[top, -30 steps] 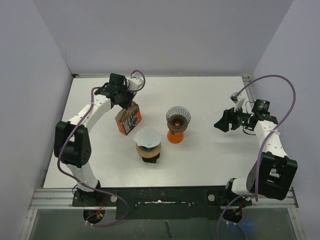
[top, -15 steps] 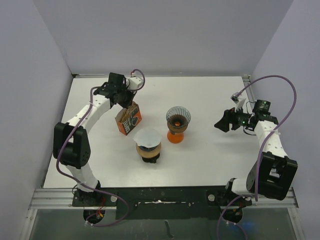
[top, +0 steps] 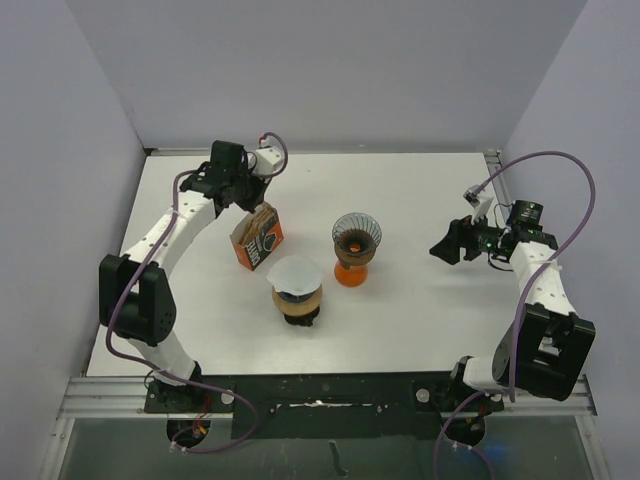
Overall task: Place the coffee filter in the dripper
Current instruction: Pick up the coffee filter from the coffee filter holder.
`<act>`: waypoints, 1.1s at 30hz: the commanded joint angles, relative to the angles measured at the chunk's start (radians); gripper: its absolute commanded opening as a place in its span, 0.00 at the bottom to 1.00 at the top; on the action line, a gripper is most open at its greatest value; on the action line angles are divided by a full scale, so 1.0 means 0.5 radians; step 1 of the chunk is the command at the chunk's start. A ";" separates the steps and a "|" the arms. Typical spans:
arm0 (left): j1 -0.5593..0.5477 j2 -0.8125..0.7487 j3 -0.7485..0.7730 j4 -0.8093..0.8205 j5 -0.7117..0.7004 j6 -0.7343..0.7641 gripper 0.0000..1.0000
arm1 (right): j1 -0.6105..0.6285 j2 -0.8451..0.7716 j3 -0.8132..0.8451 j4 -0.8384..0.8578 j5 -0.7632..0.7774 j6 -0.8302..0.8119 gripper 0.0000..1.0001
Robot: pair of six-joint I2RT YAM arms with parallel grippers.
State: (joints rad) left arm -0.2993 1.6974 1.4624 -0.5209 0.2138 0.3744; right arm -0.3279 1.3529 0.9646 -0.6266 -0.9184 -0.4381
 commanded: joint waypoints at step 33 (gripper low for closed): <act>-0.046 0.205 0.089 0.061 -0.098 0.107 0.13 | -0.025 -0.040 -0.002 0.037 -0.081 -0.039 0.68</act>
State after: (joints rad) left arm -0.3119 1.7866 1.4765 -0.5209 0.1673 0.4065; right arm -0.3344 1.3529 0.9646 -0.6270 -0.9215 -0.4389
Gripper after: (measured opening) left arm 0.131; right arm 0.683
